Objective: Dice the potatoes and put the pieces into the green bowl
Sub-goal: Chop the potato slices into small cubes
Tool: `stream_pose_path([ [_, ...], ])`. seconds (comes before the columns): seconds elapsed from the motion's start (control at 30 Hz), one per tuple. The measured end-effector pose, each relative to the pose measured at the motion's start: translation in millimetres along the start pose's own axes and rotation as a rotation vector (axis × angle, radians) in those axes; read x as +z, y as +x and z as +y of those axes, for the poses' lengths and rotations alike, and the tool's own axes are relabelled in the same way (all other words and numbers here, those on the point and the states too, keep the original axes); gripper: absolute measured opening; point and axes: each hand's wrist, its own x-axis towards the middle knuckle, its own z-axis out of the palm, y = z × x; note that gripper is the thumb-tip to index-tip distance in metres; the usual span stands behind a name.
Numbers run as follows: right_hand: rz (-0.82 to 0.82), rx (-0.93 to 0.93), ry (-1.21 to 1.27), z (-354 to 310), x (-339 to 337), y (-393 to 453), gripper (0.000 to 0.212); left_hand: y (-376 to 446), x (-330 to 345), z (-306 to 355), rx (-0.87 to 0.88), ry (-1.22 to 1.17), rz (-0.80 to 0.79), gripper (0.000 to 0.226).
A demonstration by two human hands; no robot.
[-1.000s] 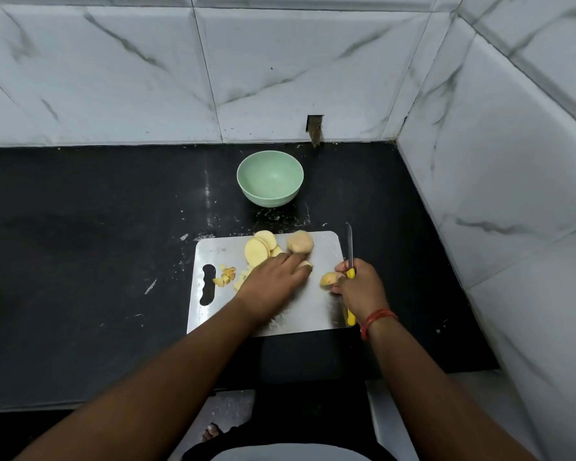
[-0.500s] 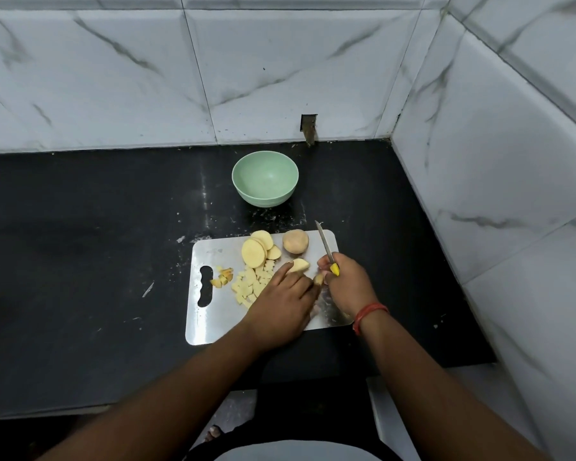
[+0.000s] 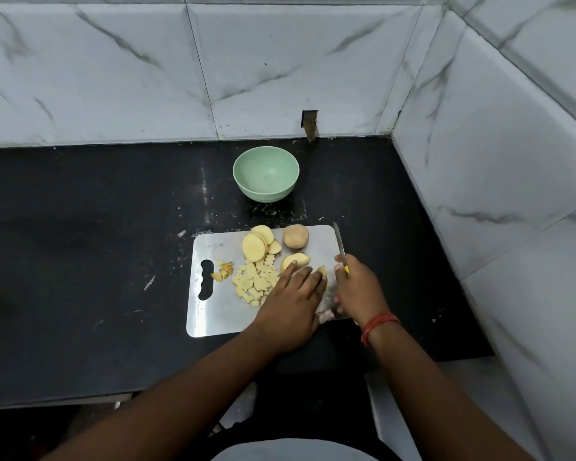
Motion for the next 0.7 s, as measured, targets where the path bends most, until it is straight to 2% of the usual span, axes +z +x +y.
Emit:
stream_pose_path([
  [0.1,-0.118,0.049,-0.134,-4,-6,-11,0.028,-4,2,-2,0.028,0.002,0.010,0.065],
  [0.23,-0.101,0.041,-0.344,-6,-1,-23,0.023,-9,4,-5,0.033,-0.029,-0.003,0.062],
  [0.37,-0.203,0.013,-0.523,-9,1,-34,0.027,-9,3,-7,0.037,-0.043,-0.020,0.061],
  [0.53,-0.249,-0.043,-0.608,-11,-1,-45,0.029,-10,6,-9,0.056,-0.048,-0.042,0.061],
  [0.7,-0.270,0.007,-0.629,-16,0,-49,0.031,-10,6,-8,0.051,-0.051,-0.075,0.064],
])
